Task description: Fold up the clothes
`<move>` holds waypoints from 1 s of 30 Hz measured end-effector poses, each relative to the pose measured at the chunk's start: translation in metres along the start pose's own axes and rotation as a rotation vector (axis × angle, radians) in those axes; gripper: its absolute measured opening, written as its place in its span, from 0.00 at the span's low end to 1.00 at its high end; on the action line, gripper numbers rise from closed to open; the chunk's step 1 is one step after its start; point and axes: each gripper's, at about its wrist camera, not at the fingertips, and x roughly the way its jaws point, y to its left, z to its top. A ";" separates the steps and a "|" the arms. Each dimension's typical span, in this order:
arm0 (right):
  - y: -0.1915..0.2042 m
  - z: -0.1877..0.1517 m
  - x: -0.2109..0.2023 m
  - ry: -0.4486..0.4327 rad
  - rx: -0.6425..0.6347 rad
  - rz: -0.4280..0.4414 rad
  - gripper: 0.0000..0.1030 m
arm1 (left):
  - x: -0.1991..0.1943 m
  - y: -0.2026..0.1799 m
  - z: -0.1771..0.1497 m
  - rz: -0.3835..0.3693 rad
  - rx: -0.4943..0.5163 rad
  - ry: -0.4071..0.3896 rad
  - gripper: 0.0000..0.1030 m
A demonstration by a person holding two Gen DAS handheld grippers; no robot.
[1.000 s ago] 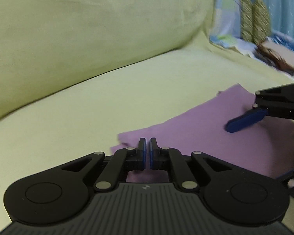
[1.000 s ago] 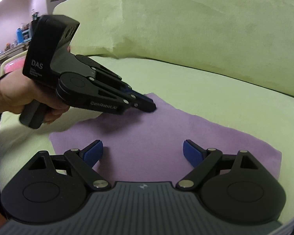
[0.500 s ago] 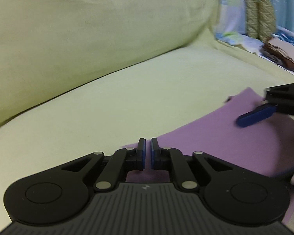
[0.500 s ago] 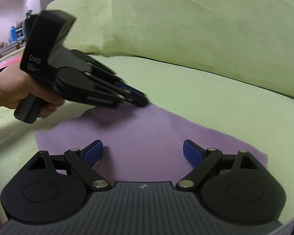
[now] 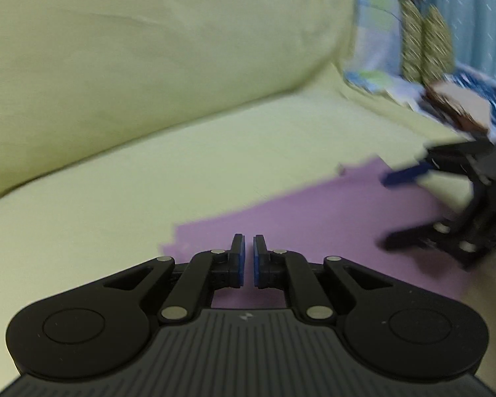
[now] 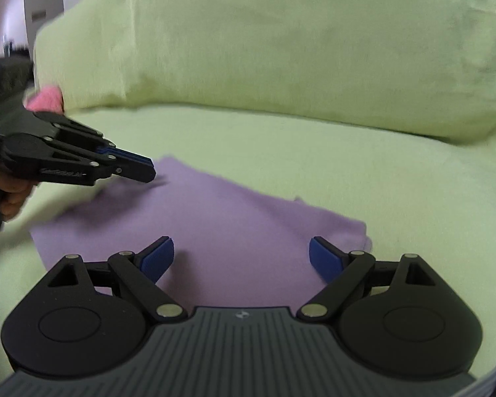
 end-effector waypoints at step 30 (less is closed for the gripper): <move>-0.031 0.016 0.034 -0.029 0.134 0.010 0.71 | -0.017 0.007 -0.013 -0.020 -0.108 -0.021 0.07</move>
